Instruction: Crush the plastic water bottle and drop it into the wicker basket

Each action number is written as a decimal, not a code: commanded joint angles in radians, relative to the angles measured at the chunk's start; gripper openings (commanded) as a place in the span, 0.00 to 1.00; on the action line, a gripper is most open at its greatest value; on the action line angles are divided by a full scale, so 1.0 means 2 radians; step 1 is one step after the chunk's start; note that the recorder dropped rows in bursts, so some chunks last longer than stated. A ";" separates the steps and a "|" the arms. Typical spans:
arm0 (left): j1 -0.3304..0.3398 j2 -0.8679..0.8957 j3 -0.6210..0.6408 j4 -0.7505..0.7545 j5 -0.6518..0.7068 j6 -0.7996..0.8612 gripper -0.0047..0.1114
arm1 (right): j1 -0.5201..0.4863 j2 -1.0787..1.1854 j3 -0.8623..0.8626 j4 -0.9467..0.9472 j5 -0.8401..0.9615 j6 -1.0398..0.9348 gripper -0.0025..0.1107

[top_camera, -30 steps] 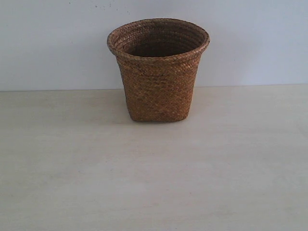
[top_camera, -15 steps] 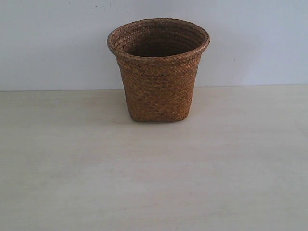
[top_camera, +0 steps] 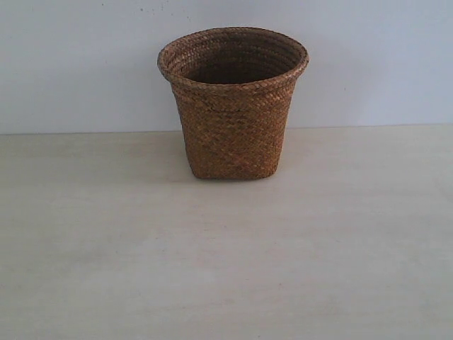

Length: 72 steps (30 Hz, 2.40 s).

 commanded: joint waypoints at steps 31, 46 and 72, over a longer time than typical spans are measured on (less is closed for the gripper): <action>0.002 -0.001 0.002 0.006 0.014 0.023 0.07 | -0.001 -0.003 0.002 0.003 0.010 -0.004 0.02; 0.002 -0.001 0.002 0.006 0.014 0.023 0.07 | -0.001 -0.003 0.002 -0.021 0.132 0.005 0.02; 0.002 -0.001 0.002 0.006 0.014 0.023 0.07 | -0.001 -0.003 0.002 -0.021 0.130 0.007 0.02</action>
